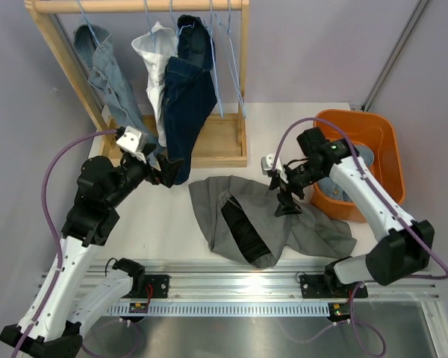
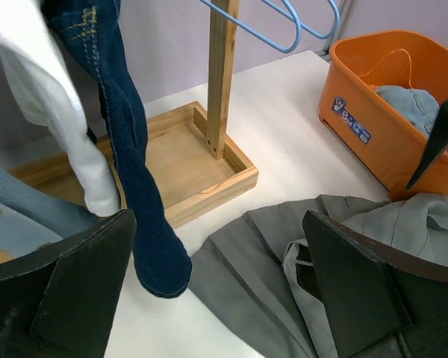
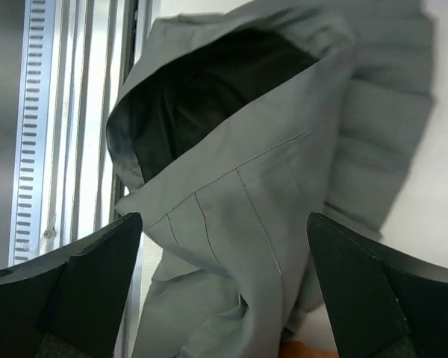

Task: Remove the skirt from the hanger
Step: Place the hanger at the clothesline, then pick up the skirt from the center of the board.

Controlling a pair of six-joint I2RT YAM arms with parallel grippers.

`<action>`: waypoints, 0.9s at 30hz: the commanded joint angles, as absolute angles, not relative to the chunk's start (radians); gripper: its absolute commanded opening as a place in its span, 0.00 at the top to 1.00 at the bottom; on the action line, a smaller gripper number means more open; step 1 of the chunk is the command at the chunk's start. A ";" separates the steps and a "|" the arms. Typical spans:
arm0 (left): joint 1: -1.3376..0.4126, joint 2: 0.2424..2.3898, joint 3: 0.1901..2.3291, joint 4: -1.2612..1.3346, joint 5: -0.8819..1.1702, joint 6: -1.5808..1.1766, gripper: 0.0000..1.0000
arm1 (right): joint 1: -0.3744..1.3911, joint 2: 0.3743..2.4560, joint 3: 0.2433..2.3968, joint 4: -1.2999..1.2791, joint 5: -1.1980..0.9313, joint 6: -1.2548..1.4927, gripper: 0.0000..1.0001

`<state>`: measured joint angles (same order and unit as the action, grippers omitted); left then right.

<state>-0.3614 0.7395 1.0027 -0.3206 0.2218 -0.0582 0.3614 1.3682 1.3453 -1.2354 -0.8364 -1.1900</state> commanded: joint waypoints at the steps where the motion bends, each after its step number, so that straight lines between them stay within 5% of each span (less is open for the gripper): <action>1: -0.359 0.752 0.986 -0.278 0.267 -0.068 0.01 | 0.373 1.443 1.292 -1.228 -0.853 -1.318 0.01; 17: -0.359 0.681 0.930 -0.331 0.242 -0.078 0.01 | 0.594 1.649 1.095 -0.769 -0.384 -0.937 0.03; 24: -0.359 0.695 0.940 -0.327 0.249 -0.069 0.01 | 0.649 1.742 1.075 -0.729 -0.316 -0.852 0.34; 27: -0.359 0.703 0.943 -0.321 0.255 -0.069 0.01 | 0.655 1.767 1.080 -0.709 -0.307 -0.787 0.67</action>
<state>-0.3614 0.6960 0.9375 -0.3649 0.2390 -0.0723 0.6437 1.7454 1.0859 -0.7605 -0.3576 -0.8700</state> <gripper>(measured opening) 0.985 0.399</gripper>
